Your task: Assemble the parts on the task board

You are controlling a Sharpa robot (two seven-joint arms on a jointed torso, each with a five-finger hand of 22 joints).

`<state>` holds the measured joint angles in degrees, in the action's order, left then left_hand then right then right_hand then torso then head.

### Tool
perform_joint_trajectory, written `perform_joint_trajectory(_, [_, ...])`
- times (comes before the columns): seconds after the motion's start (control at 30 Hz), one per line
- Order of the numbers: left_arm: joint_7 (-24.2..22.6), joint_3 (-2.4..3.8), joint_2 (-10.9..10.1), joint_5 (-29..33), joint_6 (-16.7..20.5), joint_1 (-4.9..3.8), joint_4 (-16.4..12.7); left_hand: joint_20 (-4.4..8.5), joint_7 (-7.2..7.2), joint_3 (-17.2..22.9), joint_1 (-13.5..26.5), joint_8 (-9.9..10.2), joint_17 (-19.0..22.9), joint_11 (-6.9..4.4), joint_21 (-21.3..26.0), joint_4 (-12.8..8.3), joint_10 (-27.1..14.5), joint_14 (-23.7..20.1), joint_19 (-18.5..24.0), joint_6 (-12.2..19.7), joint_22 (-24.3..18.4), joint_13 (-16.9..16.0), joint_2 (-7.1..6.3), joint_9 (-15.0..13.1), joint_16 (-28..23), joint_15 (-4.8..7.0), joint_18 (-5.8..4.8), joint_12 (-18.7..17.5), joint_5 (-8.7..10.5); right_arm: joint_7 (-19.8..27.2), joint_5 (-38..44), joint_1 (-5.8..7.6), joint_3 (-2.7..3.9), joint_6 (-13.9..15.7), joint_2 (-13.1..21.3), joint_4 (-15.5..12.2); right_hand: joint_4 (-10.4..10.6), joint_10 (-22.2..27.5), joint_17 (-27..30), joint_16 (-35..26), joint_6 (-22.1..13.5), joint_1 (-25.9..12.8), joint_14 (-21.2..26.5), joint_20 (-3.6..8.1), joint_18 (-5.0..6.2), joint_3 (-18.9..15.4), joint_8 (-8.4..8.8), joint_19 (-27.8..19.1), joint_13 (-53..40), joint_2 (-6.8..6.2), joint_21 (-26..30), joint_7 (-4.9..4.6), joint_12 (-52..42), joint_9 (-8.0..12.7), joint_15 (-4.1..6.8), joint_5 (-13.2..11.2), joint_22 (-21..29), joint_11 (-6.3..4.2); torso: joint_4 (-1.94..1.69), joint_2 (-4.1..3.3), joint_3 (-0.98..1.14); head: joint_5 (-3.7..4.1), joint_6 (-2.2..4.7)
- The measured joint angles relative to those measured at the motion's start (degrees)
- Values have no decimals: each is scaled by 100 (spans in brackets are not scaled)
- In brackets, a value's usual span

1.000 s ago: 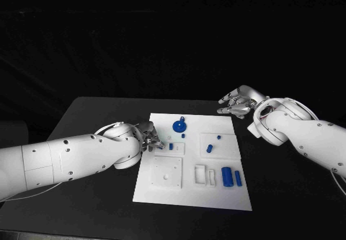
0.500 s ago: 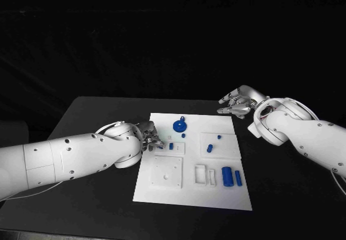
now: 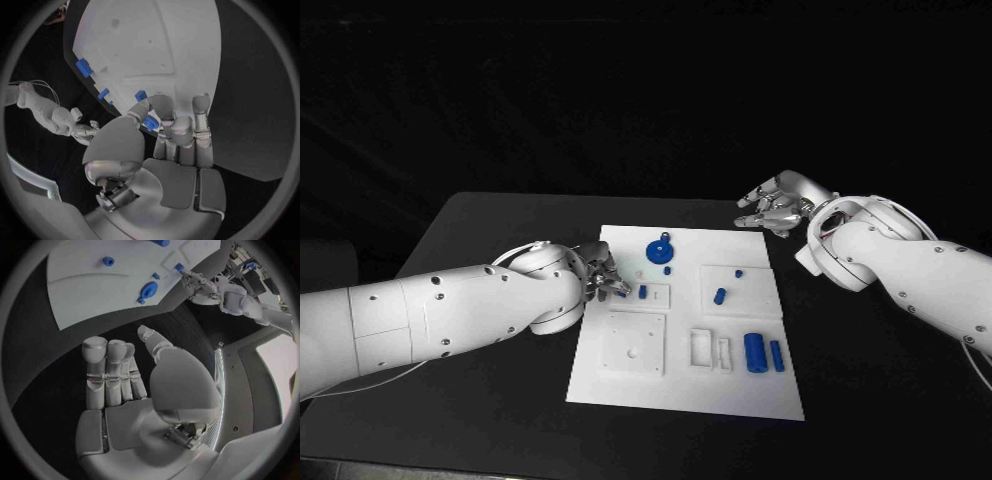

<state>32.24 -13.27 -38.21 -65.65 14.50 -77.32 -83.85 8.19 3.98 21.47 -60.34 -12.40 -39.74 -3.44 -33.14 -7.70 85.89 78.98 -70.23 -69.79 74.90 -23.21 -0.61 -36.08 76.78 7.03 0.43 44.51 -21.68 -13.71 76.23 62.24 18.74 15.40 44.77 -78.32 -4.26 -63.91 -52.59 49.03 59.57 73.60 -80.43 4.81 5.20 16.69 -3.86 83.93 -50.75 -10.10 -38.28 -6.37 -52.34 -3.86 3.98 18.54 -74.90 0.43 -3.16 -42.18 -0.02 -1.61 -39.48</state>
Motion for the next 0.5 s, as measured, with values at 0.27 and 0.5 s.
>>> perform_joint_trajectory(0.27, [0,0,8,2,-12,-1,14,0,0,-28,-94,-31,9,0,0,188,0,16,0,0,5,-24,-68,33,0,2,0,-9,22,1,0,-3,0,0,-1,2,16,0,0,0,0,0,0,0,0,16,0,0,-1,0,0,0,0,0,0,33,0,0,2,1,1,1,-7])
perform_joint_trajectory(0.5, [1,-4,13,3,-18,2,25,1,-13,-72,-79,-35,22,0,28,414,0,76,0,-12,4,-24,-259,49,0,46,0,-9,44,3,0,-3,0,-1,-5,4,16,-21,0,0,0,0,0,0,0,16,0,0,-1,0,0,0,0,0,0,33,0,-21,3,1,0,5,-9])
